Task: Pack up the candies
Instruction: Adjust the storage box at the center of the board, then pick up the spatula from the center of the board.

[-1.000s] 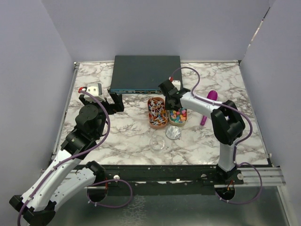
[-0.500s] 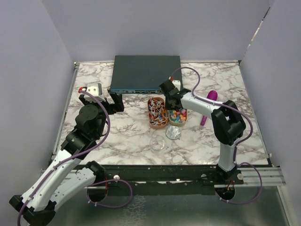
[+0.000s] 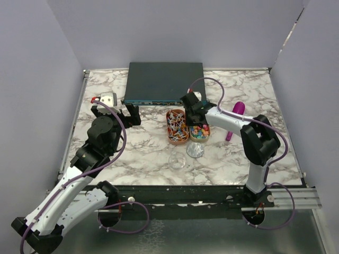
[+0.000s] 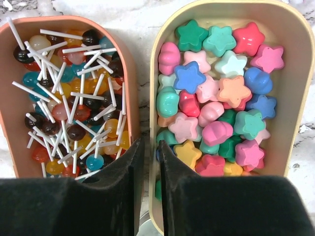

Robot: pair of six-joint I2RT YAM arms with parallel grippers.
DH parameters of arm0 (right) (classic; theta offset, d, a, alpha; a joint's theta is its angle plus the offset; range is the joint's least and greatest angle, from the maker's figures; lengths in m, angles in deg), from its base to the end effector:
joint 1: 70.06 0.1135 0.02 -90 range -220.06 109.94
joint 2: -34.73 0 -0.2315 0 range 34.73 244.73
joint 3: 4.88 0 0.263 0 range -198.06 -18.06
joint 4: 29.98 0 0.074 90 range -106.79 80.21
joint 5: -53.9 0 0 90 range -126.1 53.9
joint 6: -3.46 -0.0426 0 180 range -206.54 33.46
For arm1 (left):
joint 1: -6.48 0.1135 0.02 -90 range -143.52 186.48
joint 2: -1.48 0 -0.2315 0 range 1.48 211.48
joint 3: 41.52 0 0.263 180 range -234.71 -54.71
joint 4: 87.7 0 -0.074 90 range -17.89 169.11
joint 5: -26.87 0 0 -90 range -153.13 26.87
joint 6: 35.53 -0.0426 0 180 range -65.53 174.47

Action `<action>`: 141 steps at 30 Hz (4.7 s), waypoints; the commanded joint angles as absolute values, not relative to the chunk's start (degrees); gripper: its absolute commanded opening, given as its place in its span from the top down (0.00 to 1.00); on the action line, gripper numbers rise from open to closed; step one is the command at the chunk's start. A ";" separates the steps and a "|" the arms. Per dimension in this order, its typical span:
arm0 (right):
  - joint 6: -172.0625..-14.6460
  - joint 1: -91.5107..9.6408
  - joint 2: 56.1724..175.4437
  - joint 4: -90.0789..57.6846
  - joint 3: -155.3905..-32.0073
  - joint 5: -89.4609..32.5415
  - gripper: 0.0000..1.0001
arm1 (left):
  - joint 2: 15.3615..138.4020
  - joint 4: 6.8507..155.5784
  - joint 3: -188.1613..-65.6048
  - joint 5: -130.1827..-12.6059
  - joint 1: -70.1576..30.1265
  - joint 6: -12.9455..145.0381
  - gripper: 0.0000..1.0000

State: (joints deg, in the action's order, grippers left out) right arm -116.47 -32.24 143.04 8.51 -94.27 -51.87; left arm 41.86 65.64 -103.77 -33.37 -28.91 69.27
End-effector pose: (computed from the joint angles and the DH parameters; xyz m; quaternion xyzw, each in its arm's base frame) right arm 0.3258 0.2382 0.1511 -0.0270 0.9512 0.0456 0.3041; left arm 0.1739 -0.0976 0.3522 -0.0439 0.7310 -0.1063 0.6726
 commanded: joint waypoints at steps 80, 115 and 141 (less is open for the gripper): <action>-114.01 -60.48 124.49 -1.69 -69.31 -51.04 0.98 | 43.06 60.79 -100.55 -45.94 -29.20 70.06 0.01; -81.68 -14.18 102.29 15.04 -74.02 -47.40 1.00 | 52.97 50.80 -110.71 -71.98 -29.29 77.79 0.01; -55.43 -9.19 91.89 13.66 -71.06 -39.27 0.99 | 51.48 49.15 -108.15 -78.80 -29.29 83.61 0.02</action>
